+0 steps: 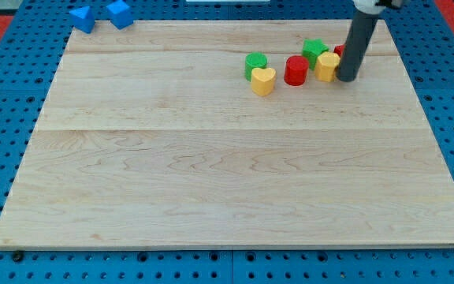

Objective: Slide the green star to the top center

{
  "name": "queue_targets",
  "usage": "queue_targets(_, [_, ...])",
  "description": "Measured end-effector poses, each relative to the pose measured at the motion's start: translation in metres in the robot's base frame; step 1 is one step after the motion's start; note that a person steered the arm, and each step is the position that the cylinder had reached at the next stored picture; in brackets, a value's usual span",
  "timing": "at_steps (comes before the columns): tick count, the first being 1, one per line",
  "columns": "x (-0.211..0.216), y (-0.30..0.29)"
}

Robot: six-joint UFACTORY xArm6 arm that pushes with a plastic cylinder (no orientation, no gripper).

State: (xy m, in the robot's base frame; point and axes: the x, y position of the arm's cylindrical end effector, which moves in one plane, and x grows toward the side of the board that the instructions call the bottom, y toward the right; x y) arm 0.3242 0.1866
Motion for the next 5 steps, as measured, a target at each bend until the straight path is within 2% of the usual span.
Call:
queue_targets(1, [-0.005,0.013])
queue_targets(2, [-0.029,-0.037])
queue_targets(3, [-0.081,-0.098])
queue_targets(4, [-0.110,-0.132])
queue_targets(5, [-0.097,-0.099])
